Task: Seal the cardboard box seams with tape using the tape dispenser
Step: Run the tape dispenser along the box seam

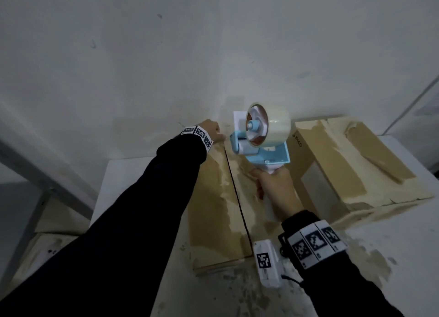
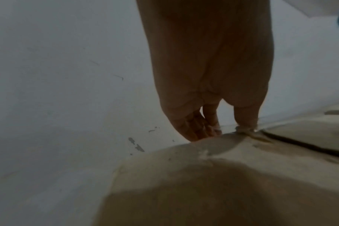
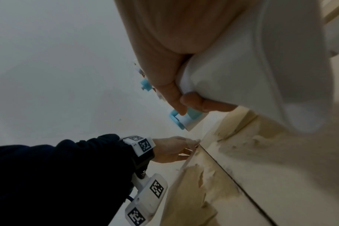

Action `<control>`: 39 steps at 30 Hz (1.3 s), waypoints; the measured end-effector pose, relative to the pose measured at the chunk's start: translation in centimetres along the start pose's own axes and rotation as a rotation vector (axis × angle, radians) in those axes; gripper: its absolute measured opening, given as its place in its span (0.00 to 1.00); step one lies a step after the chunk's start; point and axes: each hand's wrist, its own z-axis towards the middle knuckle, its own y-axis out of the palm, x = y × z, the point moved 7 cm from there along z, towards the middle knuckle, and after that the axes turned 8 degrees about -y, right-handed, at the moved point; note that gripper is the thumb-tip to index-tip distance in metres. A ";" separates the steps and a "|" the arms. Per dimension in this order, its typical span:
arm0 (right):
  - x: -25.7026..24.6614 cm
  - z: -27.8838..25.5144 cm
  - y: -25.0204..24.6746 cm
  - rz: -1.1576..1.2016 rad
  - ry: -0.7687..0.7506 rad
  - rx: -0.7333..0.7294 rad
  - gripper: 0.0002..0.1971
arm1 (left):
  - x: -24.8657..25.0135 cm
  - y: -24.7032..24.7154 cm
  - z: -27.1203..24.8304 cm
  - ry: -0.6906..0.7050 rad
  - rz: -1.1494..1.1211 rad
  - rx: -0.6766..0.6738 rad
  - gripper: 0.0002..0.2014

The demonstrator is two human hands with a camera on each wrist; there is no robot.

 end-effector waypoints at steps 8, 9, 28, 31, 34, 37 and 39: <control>0.9 -0.5 0.4 -0.002 0.033 0.050 0.04 | -0.8 0.7 0.9 0.027 -0.010 0.024 0.26; 1.0 -0.6 0.4 -0.002 0.036 0.056 0.04 | -0.8 0.4 1.1 0.028 -0.034 0.027 0.24; 1.7 -1.3 0.9 -0.033 0.038 0.058 0.03 | -0.4 1.1 1.8 0.084 0.124 -0.058 0.29; 1.6 -1.2 1.2 -0.048 0.048 0.043 0.04 | -0.5 1.3 1.6 0.081 0.236 -0.060 0.30; 2.1 -1.3 1.8 -0.051 0.087 0.019 0.04 | -0.5 1.6 1.2 0.073 0.340 -0.034 0.31; 2.3 -1.3 1.9 -0.063 0.104 0.013 0.02 | -0.9 1.1 0.6 0.019 0.306 0.020 0.32; 2.3 -1.3 1.9 -0.063 0.100 0.011 0.02 | -0.7 0.8 0.3 0.038 0.253 0.039 0.33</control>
